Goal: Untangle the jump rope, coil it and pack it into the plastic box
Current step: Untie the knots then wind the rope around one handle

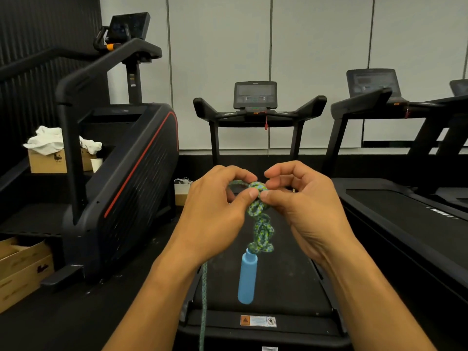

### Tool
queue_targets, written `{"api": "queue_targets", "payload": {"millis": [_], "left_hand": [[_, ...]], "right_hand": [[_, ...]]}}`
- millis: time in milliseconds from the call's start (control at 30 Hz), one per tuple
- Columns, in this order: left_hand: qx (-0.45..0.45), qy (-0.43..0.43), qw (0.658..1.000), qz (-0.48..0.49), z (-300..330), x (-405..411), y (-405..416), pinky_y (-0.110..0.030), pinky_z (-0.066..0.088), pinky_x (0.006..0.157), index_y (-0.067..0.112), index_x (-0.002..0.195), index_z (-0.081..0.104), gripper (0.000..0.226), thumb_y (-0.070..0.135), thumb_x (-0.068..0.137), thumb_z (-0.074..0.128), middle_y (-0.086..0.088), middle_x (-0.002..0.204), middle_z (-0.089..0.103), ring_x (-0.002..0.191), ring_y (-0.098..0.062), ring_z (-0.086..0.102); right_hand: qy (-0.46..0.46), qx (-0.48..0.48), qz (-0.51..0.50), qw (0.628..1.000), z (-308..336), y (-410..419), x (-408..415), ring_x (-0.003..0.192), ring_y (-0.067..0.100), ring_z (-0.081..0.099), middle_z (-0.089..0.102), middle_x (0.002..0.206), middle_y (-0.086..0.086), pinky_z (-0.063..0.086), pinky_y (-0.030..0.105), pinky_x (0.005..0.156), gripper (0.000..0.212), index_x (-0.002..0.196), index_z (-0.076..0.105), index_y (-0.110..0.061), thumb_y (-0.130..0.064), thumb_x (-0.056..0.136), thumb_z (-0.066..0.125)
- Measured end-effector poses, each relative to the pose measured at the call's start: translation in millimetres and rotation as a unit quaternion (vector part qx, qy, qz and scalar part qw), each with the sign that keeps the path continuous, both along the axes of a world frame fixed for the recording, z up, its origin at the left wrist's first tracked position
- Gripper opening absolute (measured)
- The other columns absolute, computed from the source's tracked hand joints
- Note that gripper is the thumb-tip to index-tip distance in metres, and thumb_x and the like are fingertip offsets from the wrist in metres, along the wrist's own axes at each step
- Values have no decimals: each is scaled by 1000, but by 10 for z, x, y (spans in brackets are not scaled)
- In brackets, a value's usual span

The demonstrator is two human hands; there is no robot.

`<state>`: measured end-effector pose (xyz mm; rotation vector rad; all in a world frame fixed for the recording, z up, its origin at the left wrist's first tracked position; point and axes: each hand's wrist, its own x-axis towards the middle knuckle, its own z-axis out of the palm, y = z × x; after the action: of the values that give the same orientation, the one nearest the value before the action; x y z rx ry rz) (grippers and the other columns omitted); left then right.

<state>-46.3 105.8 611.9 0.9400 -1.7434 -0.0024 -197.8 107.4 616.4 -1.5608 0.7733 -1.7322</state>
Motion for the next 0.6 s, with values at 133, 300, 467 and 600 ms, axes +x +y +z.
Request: {"api": "queue_targets", "payload": {"millis": [133,300,467,600], "left_hand": [[20,-22,1000,5,-18,18,-30,-11,38,64,31,103,69,10,33,94,64,16,91,64,72,0,55],[19,-17,1000,-3,-19,20,-20,-9,36,53,23,93,62,9,30,98,59,15,64,48,57,5,48],[12,5,1000,-26,-18,-6,-18,-10,35,51,21,91,59,9,26,99,57,13,66,48,53,3,46],[9,10,999,-50,-15,-18,-32,-17,40,55,23,94,58,6,25,99,55,9,76,58,62,-5,53]], "right_hand": [[-10,-5,6,1000,-3,0,16,76,18,68,66,73,3,55,29,75,32,87,70,-11,17,73,70],[22,-28,-9,999,-5,32,66,78,17,70,73,83,14,58,26,75,22,86,72,-8,12,76,71],[75,-45,-23,996,6,85,56,80,18,72,74,83,8,61,29,76,23,83,73,-17,6,78,74],[123,-56,-88,987,0,74,53,72,13,69,73,81,-1,61,35,72,22,85,72,-23,-3,78,77]]}}
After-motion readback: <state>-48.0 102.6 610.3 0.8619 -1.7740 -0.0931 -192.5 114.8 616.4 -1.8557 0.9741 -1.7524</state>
